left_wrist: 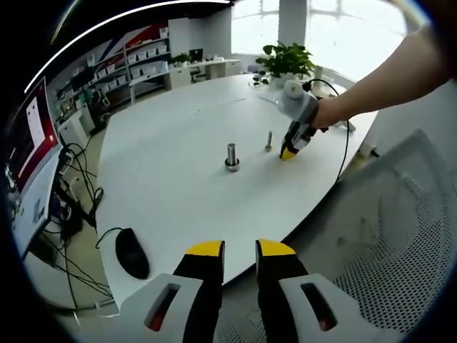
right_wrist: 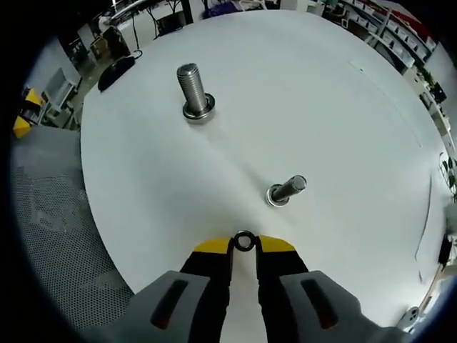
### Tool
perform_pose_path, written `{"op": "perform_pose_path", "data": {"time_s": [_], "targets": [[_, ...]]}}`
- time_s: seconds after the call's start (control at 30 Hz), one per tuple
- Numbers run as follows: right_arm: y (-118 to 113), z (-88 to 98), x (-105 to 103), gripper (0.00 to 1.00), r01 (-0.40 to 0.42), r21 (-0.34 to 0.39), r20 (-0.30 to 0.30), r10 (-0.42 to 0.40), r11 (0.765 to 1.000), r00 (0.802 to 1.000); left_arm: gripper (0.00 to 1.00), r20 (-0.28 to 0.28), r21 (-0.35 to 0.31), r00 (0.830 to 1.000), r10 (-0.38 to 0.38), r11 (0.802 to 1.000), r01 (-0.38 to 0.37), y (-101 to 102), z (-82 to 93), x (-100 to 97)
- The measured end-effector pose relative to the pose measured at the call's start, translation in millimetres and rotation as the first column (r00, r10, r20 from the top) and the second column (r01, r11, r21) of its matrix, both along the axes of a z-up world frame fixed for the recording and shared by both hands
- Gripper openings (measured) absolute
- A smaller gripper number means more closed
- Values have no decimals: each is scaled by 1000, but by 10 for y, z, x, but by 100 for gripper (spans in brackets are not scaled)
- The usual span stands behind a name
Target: Place the washer onto the threaded stud by aligning its center hole with the stud, sliding it down to the base, and recovering from edge contact or off-axis alignment until the washer reaches the visible bottom stop.
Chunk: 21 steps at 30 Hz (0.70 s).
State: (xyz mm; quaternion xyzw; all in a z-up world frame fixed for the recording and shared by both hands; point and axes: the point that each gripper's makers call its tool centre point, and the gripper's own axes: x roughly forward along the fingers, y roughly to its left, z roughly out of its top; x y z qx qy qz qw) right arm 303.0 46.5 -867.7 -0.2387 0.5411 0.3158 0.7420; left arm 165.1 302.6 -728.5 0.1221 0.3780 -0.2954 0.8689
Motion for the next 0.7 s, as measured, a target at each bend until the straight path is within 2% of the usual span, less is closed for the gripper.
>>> {"op": "perform_pose_path", "data": {"time_s": [0.63, 0.7], "targets": [[-6, 13, -17, 14, 34, 12, 47, -35, 999, 998, 15, 1, 0, 1000, 2, 1000, -2, -1, 2, -1], [-1, 21, -23, 14, 32, 2, 68, -32, 999, 997, 15, 0, 0, 1000, 3, 1000, -3, 0, -1, -2]]}}
